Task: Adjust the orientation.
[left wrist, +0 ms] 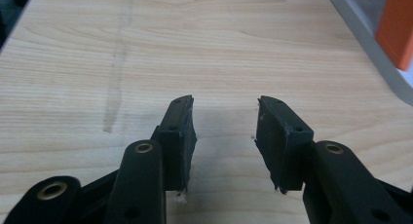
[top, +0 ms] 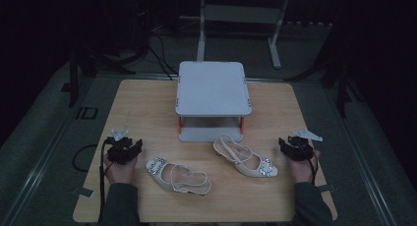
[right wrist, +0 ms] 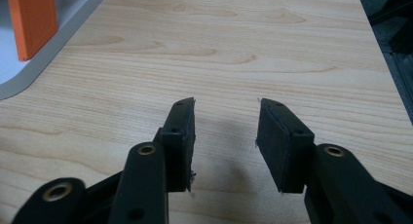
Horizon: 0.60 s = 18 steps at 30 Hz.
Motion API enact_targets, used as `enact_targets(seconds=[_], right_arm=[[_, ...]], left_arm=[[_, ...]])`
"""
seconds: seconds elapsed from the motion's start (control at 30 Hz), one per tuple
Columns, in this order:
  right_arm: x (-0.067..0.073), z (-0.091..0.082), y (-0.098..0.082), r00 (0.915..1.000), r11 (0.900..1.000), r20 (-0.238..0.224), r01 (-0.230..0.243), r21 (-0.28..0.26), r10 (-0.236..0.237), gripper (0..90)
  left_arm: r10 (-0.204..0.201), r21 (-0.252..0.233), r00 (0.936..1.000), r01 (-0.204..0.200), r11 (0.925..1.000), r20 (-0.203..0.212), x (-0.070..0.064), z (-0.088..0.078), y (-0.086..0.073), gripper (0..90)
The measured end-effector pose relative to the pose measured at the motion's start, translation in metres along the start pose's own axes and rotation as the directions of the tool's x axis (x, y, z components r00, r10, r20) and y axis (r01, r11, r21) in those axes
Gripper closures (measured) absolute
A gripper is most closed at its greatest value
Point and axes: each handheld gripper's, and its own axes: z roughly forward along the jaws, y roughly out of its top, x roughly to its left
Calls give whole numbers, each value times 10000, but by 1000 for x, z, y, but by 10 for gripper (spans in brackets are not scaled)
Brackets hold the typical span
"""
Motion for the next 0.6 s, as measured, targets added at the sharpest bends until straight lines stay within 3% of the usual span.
enact_targets(seconds=[0.1, 0.13, 0.4, 0.6], right_arm=[[-1, -1, 0, 10000, 10000, 7, 3, 18, -3, 549], [-1, -1, 0, 10000, 10000, 21, -20, 34, 19, 543], [1, 0, -1, 10000, 9999, -25, 26, 114, -26, 504], [0, 2, -2, 9999, 9997, -112, -15, 234, 17, 495]], left_arm=[[23, -21, 9997, -23, 10000, 227, -2, -3, 1, 567], [-5, -118, 9989, 10, 9999, 479, -4, -7, 1, 564], [43, -236, 9978, -27, 9997, 664, -12, -21, 0, 526], [522, -347, 9970, -502, 9981, 564, -31, -37, -3, 452]])
